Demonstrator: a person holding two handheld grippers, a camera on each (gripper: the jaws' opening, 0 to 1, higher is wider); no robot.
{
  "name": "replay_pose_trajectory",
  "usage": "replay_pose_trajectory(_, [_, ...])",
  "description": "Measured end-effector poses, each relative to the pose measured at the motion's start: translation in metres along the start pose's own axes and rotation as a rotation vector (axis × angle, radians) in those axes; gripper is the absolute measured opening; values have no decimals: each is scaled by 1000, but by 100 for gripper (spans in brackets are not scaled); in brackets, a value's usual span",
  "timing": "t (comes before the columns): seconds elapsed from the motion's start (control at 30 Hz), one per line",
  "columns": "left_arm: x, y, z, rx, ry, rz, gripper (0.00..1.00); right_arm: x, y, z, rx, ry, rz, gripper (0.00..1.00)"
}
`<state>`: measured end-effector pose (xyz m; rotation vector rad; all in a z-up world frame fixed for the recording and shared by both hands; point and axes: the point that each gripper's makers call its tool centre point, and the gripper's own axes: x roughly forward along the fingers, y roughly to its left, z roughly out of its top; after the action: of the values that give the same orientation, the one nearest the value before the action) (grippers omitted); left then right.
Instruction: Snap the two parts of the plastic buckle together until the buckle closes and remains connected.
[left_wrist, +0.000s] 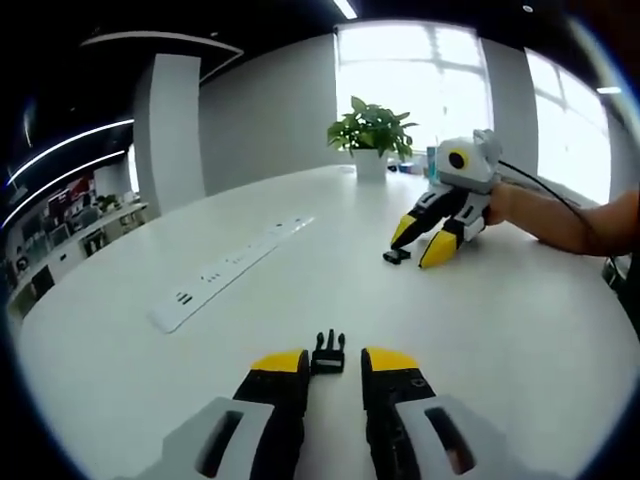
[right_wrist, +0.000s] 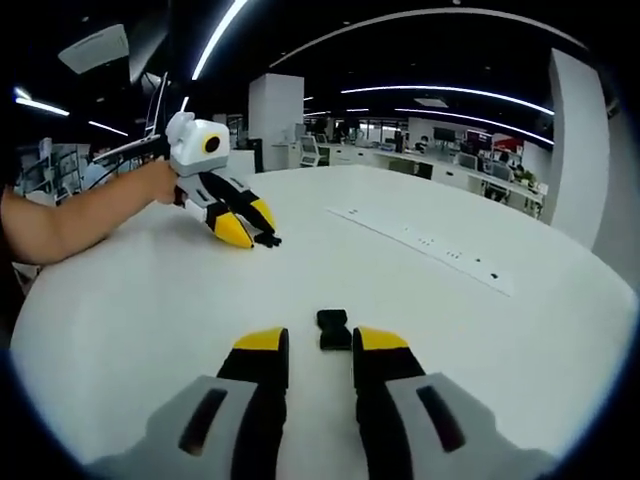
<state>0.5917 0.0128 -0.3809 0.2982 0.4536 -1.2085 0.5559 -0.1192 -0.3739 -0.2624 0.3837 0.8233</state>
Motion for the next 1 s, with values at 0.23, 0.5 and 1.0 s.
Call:
replay_pose_trajectory(0.23, [-1, 2, -1, -16, -3, 7, 17, -1, -2, 2, 18, -9, -18, 20])
replay_pose_trajectory(0.5, [-2, 1, 0, -15, -2, 12, 16, -1, -4, 6, 83, -12, -74, 18])
replay_pose_trajectory(1.0, [-1, -1, 1, -28, 0, 15, 12, 3, -13, 2, 128, 18, -146, 12])
